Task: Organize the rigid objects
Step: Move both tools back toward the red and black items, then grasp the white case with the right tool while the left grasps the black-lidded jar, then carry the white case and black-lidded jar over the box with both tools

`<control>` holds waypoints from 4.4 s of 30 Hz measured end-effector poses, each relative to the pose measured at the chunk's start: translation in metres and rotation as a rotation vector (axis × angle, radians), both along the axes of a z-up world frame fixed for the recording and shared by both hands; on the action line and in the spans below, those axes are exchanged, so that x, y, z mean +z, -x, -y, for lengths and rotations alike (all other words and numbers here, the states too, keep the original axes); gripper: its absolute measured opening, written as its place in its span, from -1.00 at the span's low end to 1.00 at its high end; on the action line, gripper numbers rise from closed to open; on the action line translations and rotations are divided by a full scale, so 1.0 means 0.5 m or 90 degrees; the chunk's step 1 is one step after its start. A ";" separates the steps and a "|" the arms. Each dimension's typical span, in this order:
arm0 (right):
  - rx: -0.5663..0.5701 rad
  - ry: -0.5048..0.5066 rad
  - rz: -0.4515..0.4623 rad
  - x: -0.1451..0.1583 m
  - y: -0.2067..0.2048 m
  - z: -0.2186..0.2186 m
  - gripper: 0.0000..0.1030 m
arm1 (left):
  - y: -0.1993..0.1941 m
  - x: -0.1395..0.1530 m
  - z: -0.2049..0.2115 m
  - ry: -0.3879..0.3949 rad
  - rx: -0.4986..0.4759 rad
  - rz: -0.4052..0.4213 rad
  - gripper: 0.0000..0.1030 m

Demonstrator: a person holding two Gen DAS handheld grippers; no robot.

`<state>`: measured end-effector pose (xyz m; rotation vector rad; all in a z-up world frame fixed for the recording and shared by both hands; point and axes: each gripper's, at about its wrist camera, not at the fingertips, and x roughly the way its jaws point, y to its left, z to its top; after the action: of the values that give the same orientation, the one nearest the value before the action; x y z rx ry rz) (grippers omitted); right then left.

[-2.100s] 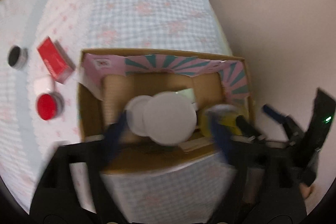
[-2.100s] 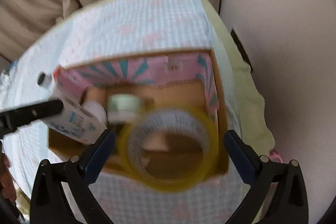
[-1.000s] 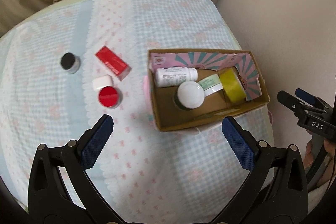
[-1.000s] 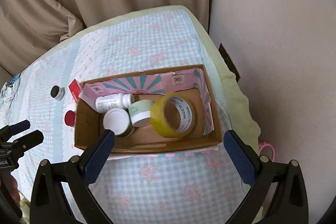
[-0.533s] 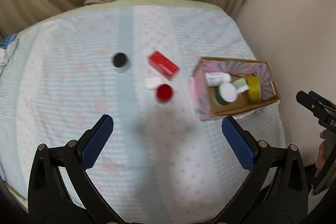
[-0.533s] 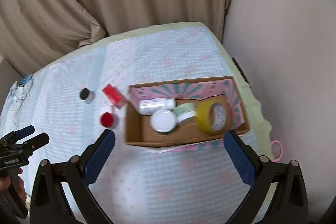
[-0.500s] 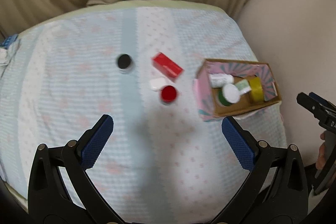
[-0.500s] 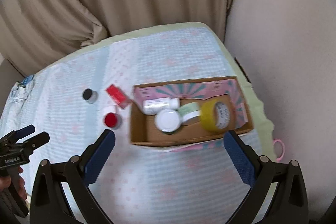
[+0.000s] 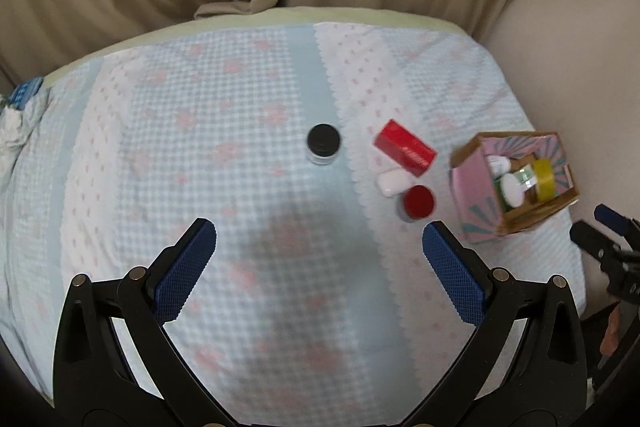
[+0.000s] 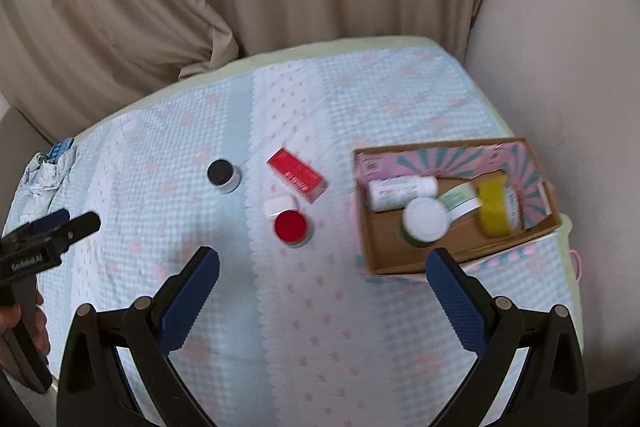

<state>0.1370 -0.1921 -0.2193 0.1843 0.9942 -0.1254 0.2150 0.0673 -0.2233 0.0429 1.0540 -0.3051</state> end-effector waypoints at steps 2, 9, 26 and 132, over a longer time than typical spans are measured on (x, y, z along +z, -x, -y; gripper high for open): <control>0.006 -0.005 -0.016 -0.027 -0.019 -0.025 1.00 | -0.029 -0.021 -0.007 -0.006 -0.006 -0.006 0.99; 0.035 -0.007 -0.065 -0.113 -0.092 -0.085 1.00 | -0.131 -0.101 -0.002 -0.025 -0.020 -0.031 0.99; 0.142 0.010 -0.227 -0.415 -0.376 -0.130 0.70 | -0.343 -0.370 0.142 -0.080 -0.116 -0.084 0.92; -0.077 -0.169 -0.179 -0.229 -0.099 0.674 0.09 | 0.028 -0.250 0.719 -0.054 -0.117 -0.152 0.07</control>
<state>0.1866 -0.5290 -0.3337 0.4801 1.2788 -0.1324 0.2009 -0.2924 -0.3481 0.1843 1.3037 -0.4400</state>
